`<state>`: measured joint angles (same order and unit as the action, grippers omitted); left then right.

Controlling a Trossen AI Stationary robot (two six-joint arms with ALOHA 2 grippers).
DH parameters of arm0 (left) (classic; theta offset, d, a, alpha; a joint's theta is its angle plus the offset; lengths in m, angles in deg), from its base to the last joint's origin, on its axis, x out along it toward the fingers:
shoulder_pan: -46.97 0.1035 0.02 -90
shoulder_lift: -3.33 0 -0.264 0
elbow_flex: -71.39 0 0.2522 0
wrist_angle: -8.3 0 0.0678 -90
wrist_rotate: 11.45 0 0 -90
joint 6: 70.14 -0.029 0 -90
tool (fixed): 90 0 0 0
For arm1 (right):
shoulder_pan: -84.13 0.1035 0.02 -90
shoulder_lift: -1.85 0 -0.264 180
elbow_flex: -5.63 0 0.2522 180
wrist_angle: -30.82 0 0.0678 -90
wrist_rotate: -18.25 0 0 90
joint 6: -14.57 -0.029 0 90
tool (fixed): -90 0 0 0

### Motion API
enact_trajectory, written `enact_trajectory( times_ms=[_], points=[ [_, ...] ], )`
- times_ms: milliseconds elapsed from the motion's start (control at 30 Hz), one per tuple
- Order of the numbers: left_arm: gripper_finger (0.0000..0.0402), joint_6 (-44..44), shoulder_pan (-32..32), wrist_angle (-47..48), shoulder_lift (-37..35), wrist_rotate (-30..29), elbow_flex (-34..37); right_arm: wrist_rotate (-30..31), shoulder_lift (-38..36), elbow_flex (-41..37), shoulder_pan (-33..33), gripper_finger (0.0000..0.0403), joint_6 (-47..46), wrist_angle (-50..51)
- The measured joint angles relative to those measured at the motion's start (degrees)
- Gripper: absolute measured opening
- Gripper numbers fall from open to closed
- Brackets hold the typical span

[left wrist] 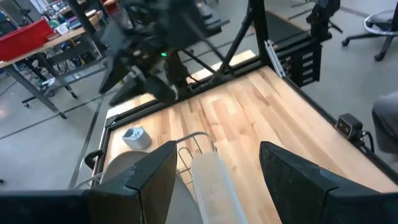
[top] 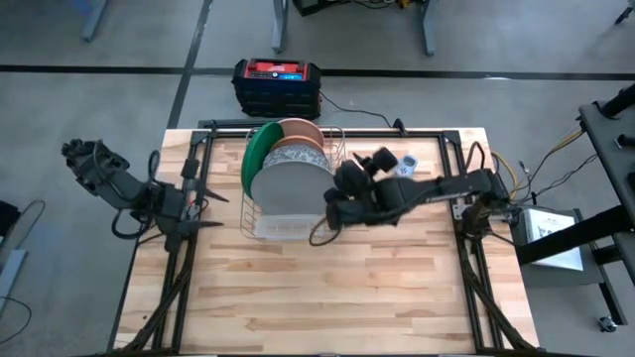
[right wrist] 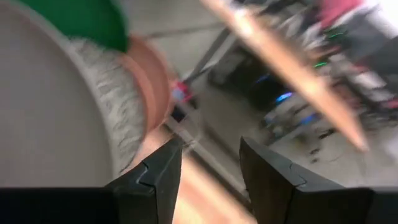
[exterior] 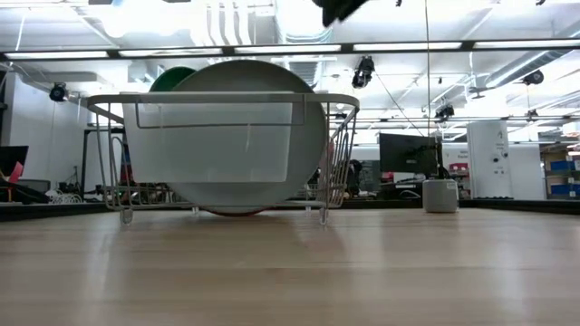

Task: Sort dishes
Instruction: Put the gray plate in the dish rack

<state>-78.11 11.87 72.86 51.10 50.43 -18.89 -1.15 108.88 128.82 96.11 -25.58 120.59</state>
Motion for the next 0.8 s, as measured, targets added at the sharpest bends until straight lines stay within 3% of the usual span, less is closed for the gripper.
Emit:
enact_trajectory(
  times_ms=[300, 400, 500, 800],
  points=[
    [0.0219, -0.5, 0.0, 0.0, 2.1, 0.0, 0.4, -35.1, -3.8, 0.0, -10.5, 0.0144, 35.6, -28.5],
    [0.0219, -0.5, 0.0, 0.0, 2.0, 0.0, 0.4, -52.9, -4.9, 0.0, -14.7, 0.0137, 47.9, -32.5],
    [0.0219, 0.1, 0.0, 0.2, 1.4, 0.0, 0.4, -66.8, -4.7, -0.5, -18.5, 0.0129, 51.5, -35.0],
    [0.0219, 0.9, 0.0, 0.9, -0.6, 0.0, 0.5, -67.7, -2.9, -4.6, -21.6, 0.0115, 52.4, -37.9]
  ],
)
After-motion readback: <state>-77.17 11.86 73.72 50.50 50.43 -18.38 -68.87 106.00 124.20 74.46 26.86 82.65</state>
